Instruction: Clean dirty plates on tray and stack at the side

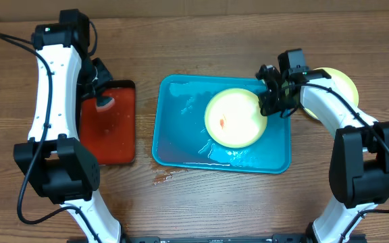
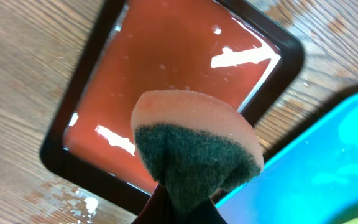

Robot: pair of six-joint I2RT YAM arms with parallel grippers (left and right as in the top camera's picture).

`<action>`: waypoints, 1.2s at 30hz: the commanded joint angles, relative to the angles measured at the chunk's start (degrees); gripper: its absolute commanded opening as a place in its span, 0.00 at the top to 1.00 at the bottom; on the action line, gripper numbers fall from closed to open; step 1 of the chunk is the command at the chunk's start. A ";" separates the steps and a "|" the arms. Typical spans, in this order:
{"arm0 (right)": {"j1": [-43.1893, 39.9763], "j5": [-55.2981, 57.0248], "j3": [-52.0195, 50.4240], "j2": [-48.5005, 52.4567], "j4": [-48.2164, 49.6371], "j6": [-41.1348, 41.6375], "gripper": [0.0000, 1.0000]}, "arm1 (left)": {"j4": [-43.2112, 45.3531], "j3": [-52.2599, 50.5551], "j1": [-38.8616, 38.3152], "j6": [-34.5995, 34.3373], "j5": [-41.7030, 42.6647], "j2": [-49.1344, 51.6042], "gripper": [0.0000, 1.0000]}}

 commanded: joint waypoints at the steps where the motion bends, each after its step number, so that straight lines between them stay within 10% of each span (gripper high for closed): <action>1: 1.07 -12.20 1.66 0.42 0.79 4.66 0.96 | 0.48 -0.17 -2.80 2.67 3.93 1.42 0.96; 36: 12.85 5.64 1.07 5.14 8.37 41.90 0.96 | 16.46 -5.90 -23.37 -5.38 8.72 2.16 0.96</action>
